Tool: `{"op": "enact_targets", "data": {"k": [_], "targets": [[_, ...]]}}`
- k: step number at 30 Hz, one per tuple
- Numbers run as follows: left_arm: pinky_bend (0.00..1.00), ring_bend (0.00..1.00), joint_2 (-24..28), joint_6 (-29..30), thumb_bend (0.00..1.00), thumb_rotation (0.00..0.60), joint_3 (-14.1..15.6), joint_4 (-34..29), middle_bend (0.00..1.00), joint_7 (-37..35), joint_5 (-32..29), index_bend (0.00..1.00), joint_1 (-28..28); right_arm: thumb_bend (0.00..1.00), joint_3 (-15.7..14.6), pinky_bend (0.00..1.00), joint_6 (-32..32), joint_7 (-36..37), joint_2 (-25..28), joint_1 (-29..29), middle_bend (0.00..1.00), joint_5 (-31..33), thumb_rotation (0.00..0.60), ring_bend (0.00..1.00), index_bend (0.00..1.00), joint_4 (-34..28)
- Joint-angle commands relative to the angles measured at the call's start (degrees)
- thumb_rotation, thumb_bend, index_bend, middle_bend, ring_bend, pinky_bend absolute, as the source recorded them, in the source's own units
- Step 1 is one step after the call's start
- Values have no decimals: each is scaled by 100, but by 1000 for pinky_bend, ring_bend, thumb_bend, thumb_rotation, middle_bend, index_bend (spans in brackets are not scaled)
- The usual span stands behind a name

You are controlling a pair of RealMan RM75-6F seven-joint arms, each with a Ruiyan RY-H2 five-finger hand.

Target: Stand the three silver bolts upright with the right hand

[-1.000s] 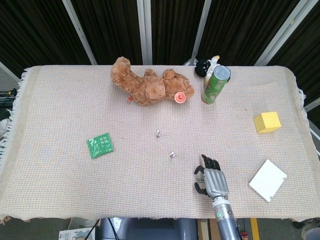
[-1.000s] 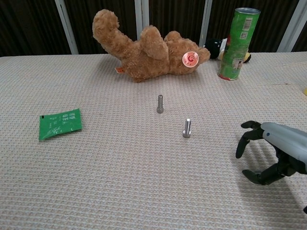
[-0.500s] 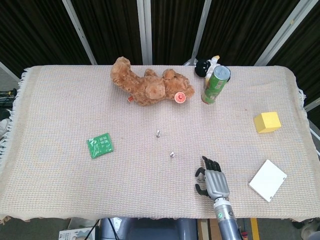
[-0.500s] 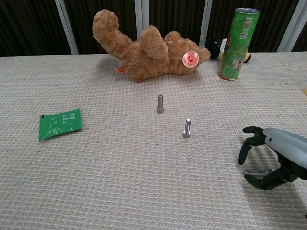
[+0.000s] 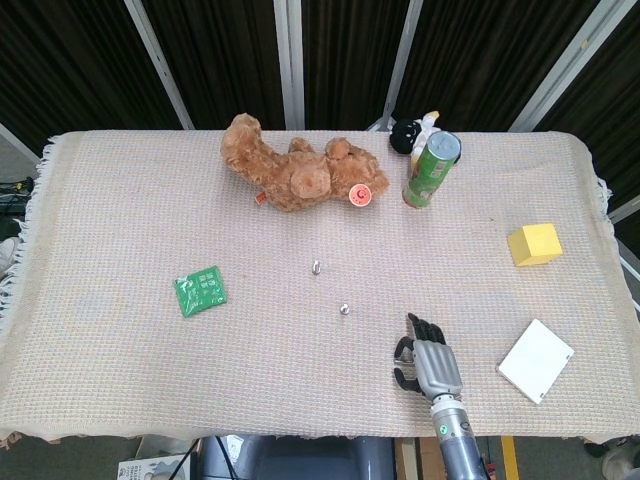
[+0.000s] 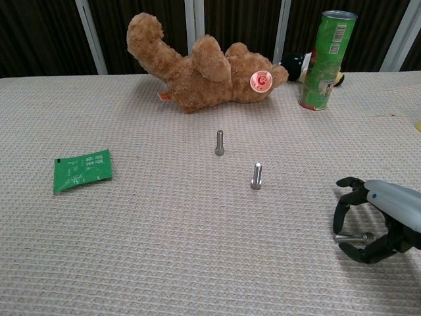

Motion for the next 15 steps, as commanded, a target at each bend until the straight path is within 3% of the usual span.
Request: {"op": "enact_targets", "data": {"k": [1, 15], "targets": [[93, 0, 2, 10, 74, 600, -1, -1, 12, 1, 0, 78, 5, 370, 4, 39, -28, 6, -14, -13, 0, 5, 600, 3, 528, 27], [93, 0, 0, 26, 74, 600, -4, -2, 11, 17, -11, 78, 14, 369, 103, 40, -138, -6, -24, -42, 0, 58, 600, 3, 545, 134]]}}
